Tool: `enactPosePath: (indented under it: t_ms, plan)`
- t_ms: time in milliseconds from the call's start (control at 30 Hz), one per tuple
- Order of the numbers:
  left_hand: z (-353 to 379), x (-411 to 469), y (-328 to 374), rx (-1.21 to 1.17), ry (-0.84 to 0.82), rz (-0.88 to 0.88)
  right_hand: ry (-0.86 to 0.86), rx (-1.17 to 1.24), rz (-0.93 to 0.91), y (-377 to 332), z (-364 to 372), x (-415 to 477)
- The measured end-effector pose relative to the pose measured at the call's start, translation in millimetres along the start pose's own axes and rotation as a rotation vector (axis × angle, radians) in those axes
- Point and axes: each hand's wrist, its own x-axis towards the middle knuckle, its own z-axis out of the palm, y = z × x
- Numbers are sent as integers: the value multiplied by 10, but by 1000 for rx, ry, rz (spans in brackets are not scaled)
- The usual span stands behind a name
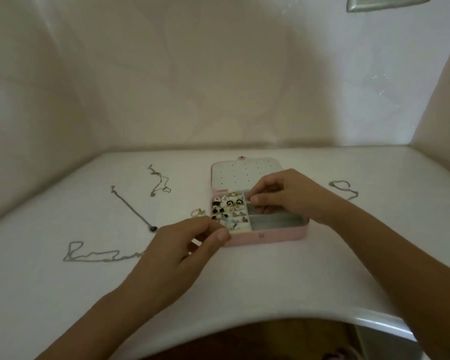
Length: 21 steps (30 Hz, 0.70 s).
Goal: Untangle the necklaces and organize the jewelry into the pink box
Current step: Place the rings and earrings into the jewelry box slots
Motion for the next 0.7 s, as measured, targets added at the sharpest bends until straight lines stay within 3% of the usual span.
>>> enactPosePath:
  t_ms: [167,400,700]
  plan:
    - [-34,-235,-178,53,-100,-87,-23,-155,11,-22,40,-55]
    - [-289,-552,-356,86,-82,-136,-7,-165,-122,-294,172,-168]
    - [-640,-1129,-471,143,-54,-188,-175,-218,-321,-759,931,-483]
